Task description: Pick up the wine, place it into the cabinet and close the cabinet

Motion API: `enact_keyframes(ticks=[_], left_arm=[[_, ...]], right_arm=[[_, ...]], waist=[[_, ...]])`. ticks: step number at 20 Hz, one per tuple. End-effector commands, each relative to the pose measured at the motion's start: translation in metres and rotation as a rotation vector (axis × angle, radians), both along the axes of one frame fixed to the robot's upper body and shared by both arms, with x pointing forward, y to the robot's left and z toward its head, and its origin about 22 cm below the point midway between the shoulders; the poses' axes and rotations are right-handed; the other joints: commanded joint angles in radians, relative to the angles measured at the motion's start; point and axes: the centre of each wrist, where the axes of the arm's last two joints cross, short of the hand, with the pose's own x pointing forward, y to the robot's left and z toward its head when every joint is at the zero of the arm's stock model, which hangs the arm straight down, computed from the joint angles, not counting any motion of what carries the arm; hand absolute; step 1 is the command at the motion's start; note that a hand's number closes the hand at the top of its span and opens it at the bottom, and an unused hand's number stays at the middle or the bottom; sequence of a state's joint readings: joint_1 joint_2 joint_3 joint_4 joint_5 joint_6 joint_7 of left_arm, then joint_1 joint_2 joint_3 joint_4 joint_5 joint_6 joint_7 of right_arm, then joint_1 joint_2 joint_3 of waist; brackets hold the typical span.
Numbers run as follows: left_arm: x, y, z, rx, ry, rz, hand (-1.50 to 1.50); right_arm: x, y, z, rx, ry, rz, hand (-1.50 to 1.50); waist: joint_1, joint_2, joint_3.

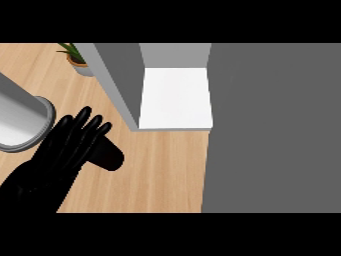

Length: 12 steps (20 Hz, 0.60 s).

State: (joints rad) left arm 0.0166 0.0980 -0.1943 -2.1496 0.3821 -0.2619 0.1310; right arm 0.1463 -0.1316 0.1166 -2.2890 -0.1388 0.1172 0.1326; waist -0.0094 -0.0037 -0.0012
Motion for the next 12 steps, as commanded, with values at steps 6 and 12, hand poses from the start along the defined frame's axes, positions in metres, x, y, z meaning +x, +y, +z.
enact_keyframes(ticks=[6, 12], left_arm=[[-0.045, -0.009, 0.039, -0.039, 0.066, -0.082, -1.5], [-0.061, -0.02, 0.047, -0.063, 0.061, -0.073, -1.5]], right_arm=[[-0.022, -0.004, 0.043, 0.0, 0.033, 0.059, -1.5], [-0.031, 0.004, 0.054, 0.011, 0.037, 0.045, -1.5]], waist=[[0.01, 0.002, 0.001], [0.011, 0.001, 0.001]])
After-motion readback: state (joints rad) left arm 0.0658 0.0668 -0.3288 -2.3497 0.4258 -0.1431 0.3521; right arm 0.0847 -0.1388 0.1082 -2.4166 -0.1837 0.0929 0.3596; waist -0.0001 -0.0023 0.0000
